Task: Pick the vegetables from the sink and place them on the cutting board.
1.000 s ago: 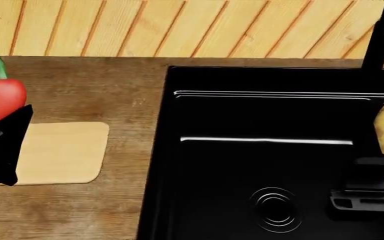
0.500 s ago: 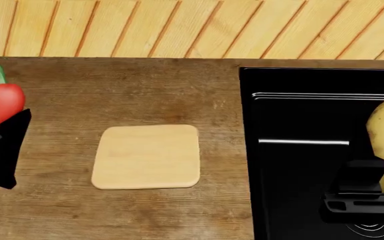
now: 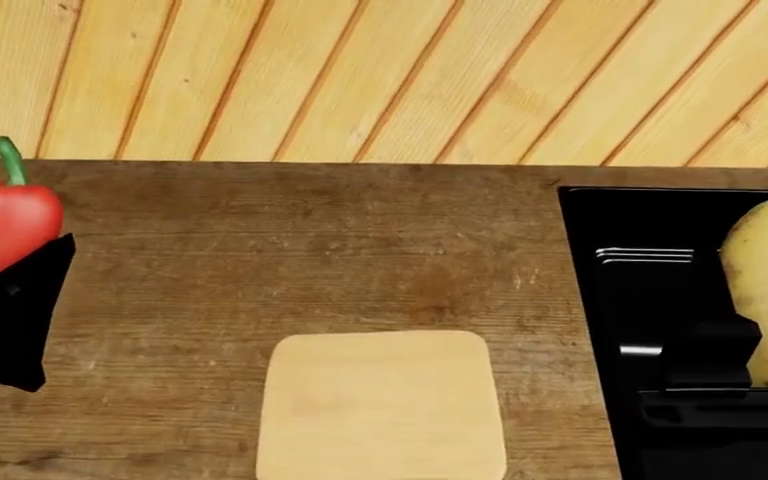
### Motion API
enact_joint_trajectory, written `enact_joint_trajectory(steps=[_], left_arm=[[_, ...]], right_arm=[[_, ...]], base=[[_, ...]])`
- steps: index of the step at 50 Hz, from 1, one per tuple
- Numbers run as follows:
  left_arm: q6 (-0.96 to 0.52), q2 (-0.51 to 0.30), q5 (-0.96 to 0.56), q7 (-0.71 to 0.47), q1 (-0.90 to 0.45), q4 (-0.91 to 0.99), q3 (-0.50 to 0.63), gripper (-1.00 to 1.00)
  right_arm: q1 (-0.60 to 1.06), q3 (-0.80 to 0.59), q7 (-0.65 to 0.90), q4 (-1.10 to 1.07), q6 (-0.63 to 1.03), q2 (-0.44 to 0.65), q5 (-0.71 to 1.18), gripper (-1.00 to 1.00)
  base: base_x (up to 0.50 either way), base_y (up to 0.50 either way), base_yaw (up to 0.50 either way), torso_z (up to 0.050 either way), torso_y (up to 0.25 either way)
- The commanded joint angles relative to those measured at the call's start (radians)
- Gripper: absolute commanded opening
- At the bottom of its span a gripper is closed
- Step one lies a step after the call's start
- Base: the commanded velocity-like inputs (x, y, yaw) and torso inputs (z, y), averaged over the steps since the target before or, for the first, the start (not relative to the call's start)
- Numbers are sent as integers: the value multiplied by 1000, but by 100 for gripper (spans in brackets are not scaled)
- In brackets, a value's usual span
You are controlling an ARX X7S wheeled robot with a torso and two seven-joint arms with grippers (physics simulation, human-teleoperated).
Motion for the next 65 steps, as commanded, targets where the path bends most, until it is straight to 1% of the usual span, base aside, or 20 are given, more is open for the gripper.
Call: enact_joint_trajectory(steps=[1,5,9,12,13,17,19,21,24,25,26,28,31,37,39,42,44,53,55,65], left_arm=[[6,16,3,-3,0,-6,-9,-100],[9,0,-11,-3,11,-1,-20,-100],[1,15,-8,-19,-10,-11,3,-100],[-6,10,-19,-24,-13,-16,8,-100],[-17,13,5,-11,-23,-5,22,-100],[0,5,-7,-18,-17,-10,1,-100],[5,8,-3,-17,-13,-7,0,-100],[8,3,-12,-18,-9,-7,-6,-100],[8,10,-3,-15,-8,-9,2,-100],[9,7,-7,-15,-5,-6,0,-100],[9,7,-8,-14,-5,-5,0,-100],[9,9,-2,-10,-5,-8,3,-100],[10,10,-1,-12,-6,-8,5,-100],[13,16,18,-1,-4,-14,11,-100],[13,11,13,0,1,-10,9,-100],[12,14,17,-2,-6,-13,14,-100],[12,9,14,-1,-3,-10,12,-100],[19,19,33,10,6,-12,20,-100],[25,4,32,17,22,-8,6,-100],[33,2,35,19,28,-8,3,-100]], right_arm=[[10,-20,-27,9,6,-8,-9,-100],[1,-35,-33,14,7,-19,-22,-100],[23,-49,-16,23,8,-8,-3,-100],[35,-62,-7,26,10,-4,4,-100],[39,-64,0,26,10,-1,14,-100],[65,-86,16,46,12,6,29,-100],[106,-129,43,70,22,15,54,-100],[187,-221,68,105,53,28,86,-100],[265,-305,81,150,74,21,108,-100],[307,-346,96,182,83,11,125,-100],[320,-356,99,190,83,6,124,-100],[381,-442,70,234,114,-23,90,-100],[434,-525,45,288,134,-78,70,-100],[512,-620,21,356,161,-135,45,-100],[520,-636,29,383,165,-150,58,-100],[543,-655,75,438,173,-173,146,-100],[567,-681,88,456,189,-178,151,-100],[573,-746,79,539,195,-223,150,-100],[564,-752,82,548,194,-225,154,-100],[509,-770,103,572,177,-224,157,-100]], base=[[0,0,0,0,0],[0,0,0,0,3],[0,0,0,0,0],[0,0,0,0,0],[0,0,0,0,0],[0,0,0,0,0],[0,0,0,0,0],[0,0,0,0,0],[0,0,0,0,0],[0,0,0,0,0],[0,0,0,0,0],[0,0,0,0,0],[0,0,0,0,0],[0,0,0,0,0],[0,0,0,0,0],[0,0,0,0,0],[0,0,0,0,5],[0,0,0,2,0],[0,0,0,0,0],[0,0,0,0,0]])
